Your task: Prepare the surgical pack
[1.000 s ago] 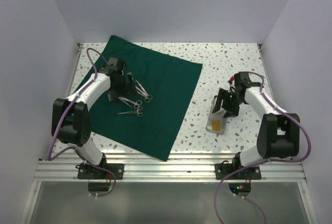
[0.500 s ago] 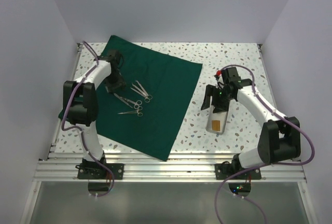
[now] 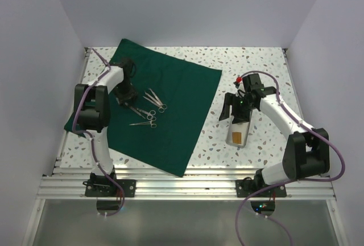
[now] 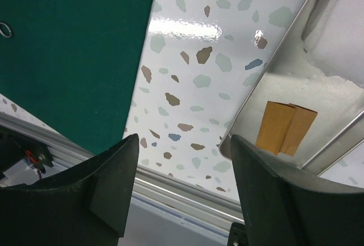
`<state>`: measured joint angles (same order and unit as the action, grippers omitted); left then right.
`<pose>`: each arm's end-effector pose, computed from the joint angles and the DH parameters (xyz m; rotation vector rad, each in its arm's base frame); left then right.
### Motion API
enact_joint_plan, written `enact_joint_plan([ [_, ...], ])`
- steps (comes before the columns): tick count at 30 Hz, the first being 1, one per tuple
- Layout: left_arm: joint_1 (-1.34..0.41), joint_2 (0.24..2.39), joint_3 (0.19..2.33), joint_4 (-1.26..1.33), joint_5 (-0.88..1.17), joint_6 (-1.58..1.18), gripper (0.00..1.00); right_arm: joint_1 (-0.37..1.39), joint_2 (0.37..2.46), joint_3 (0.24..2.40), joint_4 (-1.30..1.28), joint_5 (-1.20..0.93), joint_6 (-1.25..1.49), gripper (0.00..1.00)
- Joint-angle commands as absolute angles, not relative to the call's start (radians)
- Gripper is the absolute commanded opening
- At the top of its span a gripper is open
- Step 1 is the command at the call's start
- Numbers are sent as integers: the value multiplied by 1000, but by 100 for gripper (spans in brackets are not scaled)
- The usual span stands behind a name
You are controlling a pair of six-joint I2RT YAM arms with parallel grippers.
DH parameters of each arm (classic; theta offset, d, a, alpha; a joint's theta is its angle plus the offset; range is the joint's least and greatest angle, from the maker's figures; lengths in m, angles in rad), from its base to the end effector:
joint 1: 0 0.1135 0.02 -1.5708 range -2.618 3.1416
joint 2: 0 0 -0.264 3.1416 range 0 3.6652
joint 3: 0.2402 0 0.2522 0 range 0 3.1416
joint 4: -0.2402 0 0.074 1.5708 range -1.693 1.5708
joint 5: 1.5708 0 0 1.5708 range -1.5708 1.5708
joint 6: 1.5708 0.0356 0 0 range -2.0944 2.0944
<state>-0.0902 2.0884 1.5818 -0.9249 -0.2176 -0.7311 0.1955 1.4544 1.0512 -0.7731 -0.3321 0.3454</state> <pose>0.4081 -0.0292 0.1688 -0.9409 2.7645 0.2111 0.2720 0.0657 0.2354 0.1157 2.7887 0.5994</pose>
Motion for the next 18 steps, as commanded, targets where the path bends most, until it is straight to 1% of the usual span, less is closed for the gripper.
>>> enact_joint_plan([
  [1,-87,2095,1614,-934,-255,-769,55,195,1460,1071,-752,-359,325,69],
  [5,-86,2100,1594,-920,-249,-776,50,195,1462,1065,-741,-367,331,70],
  [6,-86,2102,1589,-919,-253,-776,46,193,1463,1065,-741,-367,333,70],
  [8,-84,2103,1579,-913,-255,-775,43,193,1466,1066,-741,-367,331,70],
  [10,-83,2103,1572,-910,-253,-776,36,195,1465,1069,-742,-367,331,70],
  [12,-80,2095,1560,-897,-249,-776,31,195,1465,1072,-742,-368,331,70],
  [13,-77,2091,1554,-893,-247,-776,31,193,1465,1074,-742,-370,331,70],
  [15,-74,2091,1549,-890,-241,-776,24,195,1466,1075,-744,-370,331,70],
  [17,-72,2086,1548,-888,-239,-770,21,195,1467,1077,-745,-370,334,70],
  [18,-71,2085,1546,-885,-239,-770,15,193,1466,1078,-744,-370,336,70],
])
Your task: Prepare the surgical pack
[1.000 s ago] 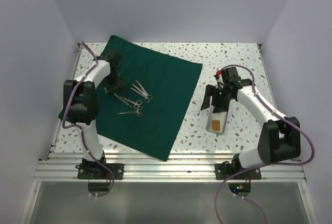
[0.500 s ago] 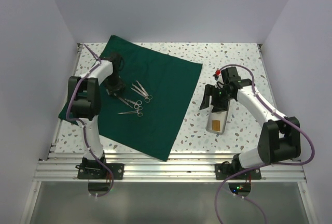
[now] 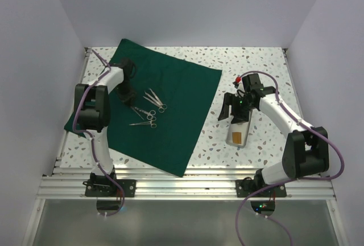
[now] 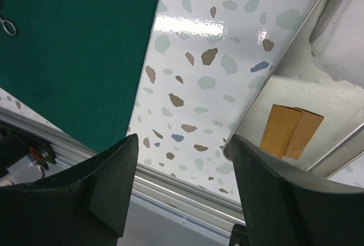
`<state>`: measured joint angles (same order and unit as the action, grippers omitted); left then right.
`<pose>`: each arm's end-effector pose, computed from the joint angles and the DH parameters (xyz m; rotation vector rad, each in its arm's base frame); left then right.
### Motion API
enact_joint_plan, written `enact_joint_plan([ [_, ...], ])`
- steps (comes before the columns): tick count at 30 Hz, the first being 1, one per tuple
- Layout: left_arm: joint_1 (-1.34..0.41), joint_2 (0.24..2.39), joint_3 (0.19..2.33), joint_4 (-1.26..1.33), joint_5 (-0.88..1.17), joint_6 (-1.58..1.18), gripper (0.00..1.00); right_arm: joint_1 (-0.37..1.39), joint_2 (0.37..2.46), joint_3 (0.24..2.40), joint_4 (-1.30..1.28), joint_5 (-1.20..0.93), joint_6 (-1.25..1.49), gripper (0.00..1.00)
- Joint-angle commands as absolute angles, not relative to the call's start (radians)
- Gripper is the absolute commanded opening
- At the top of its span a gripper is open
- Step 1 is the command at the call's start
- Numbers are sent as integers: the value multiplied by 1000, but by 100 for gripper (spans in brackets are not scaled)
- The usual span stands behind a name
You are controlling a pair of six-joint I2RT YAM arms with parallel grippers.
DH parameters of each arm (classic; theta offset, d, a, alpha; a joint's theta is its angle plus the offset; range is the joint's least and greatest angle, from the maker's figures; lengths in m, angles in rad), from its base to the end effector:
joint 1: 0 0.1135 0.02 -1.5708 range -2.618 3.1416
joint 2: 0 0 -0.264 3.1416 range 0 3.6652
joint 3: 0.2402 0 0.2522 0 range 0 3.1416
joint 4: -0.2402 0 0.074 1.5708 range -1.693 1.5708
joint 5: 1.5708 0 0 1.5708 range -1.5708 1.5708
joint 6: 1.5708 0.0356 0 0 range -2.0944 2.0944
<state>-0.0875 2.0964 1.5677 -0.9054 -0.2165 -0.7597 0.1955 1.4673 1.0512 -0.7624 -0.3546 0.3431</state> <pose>0.4082 -0.0281 0.1624 -0.9840 2.7508 0.2072 0.2743 0.0669 0.2327 0.1067 2.7908 0.6296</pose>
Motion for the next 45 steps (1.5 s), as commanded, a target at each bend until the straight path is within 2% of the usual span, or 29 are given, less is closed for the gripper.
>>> enact_joint_plan([
  [1,-69,2074,1542,-884,-238,-770,14,195,1466,1081,-744,-371,337,70],
  [8,-46,2014,1493,-867,-224,-759,7,204,1471,1115,-752,-368,351,70],
  [11,-41,1980,1493,-867,-219,-740,0,213,1476,1134,-752,-370,354,71],
  [14,-38,1945,1502,-876,-195,-700,0,227,1488,1157,-744,-416,353,72],
  [17,-38,1884,1487,-871,-98,-640,0,258,1494,1181,-704,-503,356,75],
  [20,-43,1777,1407,-818,46,-603,0,319,1526,1215,-635,-619,385,82],
  [21,-43,1744,1378,-752,160,-589,0,365,1549,1235,-611,-665,393,83],
  [25,-99,1620,1249,-658,388,-603,0,480,1612,1290,-441,-787,507,88],
  [29,-204,1545,1158,-498,555,-684,0,571,1684,1359,-388,-746,574,89],
  [33,-294,1506,1108,-411,606,-764,0,612,1729,1379,-348,-695,641,86],
  [39,-302,1490,1095,-376,634,-811,0,630,1744,1370,-387,-634,621,80],
  [45,-313,1488,1106,-379,630,-841,0,655,1764,1361,-356,-624,652,68],
])
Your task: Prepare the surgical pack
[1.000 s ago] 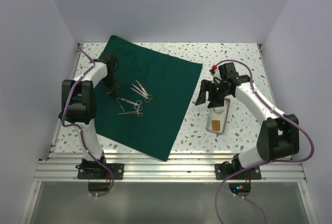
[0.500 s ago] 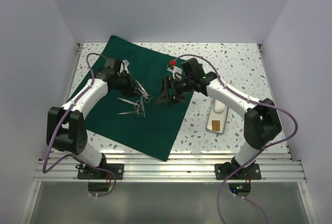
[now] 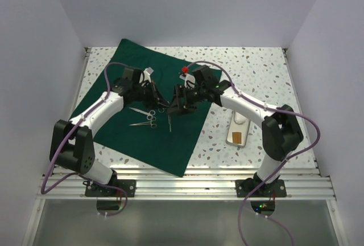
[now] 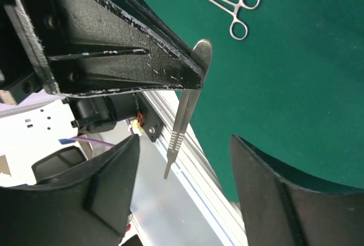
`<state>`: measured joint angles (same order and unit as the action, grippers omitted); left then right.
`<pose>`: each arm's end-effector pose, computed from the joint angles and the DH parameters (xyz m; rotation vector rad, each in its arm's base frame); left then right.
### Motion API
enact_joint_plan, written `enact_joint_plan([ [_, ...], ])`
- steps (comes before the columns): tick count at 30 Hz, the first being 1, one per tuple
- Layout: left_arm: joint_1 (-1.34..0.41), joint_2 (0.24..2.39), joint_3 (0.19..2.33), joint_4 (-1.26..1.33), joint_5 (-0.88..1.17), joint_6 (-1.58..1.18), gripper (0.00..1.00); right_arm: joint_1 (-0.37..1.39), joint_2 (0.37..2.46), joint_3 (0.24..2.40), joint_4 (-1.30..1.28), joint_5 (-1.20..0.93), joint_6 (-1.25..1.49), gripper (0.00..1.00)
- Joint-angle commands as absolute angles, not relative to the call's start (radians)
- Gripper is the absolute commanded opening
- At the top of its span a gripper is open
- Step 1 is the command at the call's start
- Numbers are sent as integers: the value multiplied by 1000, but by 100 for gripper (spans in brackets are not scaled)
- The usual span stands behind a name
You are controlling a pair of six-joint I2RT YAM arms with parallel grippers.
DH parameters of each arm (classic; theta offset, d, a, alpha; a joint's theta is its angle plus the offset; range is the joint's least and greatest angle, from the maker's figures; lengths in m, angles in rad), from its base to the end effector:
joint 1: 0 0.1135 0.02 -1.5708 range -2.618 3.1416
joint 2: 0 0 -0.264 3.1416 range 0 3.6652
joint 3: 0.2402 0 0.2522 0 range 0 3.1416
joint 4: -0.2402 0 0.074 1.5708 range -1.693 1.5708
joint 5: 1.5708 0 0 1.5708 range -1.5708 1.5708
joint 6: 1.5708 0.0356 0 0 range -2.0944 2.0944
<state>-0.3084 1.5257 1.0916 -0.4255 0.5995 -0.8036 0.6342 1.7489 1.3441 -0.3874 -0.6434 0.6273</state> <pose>0.3017 -0.1172 0.2503 -0.3469 2.5867 -1.1889 0.2995 0.2468 0.2590 -0.3598 2.5661 1.3121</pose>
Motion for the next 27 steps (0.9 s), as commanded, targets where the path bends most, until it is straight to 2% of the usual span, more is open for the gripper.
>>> enact_joint_plan([
  [1,-314,1489,1106,-377,630,-845,0,661,1770,1367,-360,-617,652,66],
  [9,-322,1517,1141,-384,643,-857,0,684,1825,1404,-406,-566,650,56],
  [11,-322,1520,1144,-371,652,-861,0,686,1836,1410,-425,-566,649,44],
  [12,-322,1525,1147,-371,650,-861,0,684,1842,1411,-426,-571,650,34],
  [13,-322,1526,1149,-373,650,-854,0,683,1845,1411,-426,-572,652,9],
  [14,-324,1532,1149,-374,646,-851,0,684,1845,1408,-429,-575,656,0],
  [18,-310,1557,1180,-394,634,-821,0,673,1835,1396,-480,-545,632,0],
  [19,-304,1563,1186,-394,635,-812,19,666,1818,1388,-489,-537,627,0],
  [21,-275,1581,1203,-399,627,-793,50,632,1790,1342,-514,-506,620,0],
  [23,-244,1607,1219,-400,627,-775,59,570,1737,1290,-549,-483,605,0],
  [24,-236,1620,1247,-414,618,-755,69,542,1712,1270,-601,-447,592,0],
  [26,-223,1664,1278,-436,598,-733,73,456,1639,1223,-676,-384,533,0],
  [27,-221,1680,1302,-445,589,-724,74,415,1620,1215,-763,-277,502,0],
])
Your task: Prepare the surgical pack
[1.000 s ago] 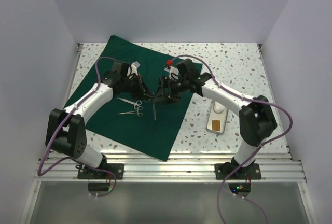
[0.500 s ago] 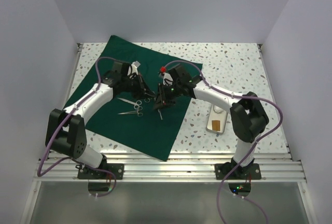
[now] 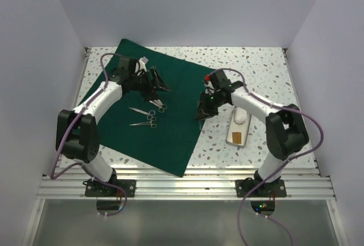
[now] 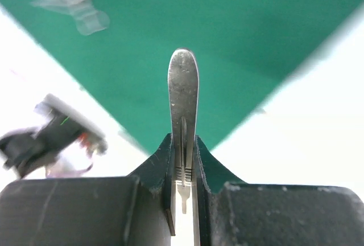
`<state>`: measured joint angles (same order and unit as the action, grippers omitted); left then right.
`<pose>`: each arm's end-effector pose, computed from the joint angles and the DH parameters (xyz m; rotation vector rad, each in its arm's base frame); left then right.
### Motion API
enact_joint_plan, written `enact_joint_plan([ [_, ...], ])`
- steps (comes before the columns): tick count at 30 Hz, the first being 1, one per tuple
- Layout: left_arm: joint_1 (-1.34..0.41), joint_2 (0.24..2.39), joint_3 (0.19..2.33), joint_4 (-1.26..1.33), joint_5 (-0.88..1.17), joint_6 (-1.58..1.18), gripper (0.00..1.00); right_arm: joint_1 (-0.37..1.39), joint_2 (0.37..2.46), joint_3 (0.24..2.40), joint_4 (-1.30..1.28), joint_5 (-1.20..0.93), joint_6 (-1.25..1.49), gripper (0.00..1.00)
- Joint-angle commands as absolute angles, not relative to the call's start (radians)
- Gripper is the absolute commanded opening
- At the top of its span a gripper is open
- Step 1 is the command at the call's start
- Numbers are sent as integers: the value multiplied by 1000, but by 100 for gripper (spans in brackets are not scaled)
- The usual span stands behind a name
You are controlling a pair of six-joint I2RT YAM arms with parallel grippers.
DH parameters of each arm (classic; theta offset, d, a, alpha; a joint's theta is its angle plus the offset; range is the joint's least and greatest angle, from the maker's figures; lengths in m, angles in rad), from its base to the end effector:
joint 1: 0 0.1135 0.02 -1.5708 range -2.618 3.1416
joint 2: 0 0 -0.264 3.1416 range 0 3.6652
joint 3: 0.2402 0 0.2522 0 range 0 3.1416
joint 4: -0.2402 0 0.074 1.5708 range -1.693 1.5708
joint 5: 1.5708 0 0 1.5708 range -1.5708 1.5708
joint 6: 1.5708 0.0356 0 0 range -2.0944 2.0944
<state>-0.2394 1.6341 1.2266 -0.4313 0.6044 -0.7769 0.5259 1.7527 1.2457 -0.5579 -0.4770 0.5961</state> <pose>0.3395 -0.1037 0.2581 -0.3822 2.5317 -1.1665 0.3051 0.1960 0.2143 -0.0778 2.8113 0.9638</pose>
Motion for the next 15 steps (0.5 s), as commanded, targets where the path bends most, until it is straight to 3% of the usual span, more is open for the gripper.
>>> enact_joint_plan([
  [1,-215,1712,1311,-445,572,-724,74,396,1602,1198,-805,-229,477,0],
  [3,-210,1747,1342,-454,554,-730,68,362,1568,1174,-879,-141,423,0],
  [6,-212,1807,1391,-500,479,-753,67,272,1534,1092,-881,-89,416,0],
  [10,-218,1864,1454,-575,258,-821,60,219,1546,1008,-816,-52,410,0],
  [15,-252,2035,1698,-770,120,-828,59,218,1565,986,-763,-21,413,6],
])
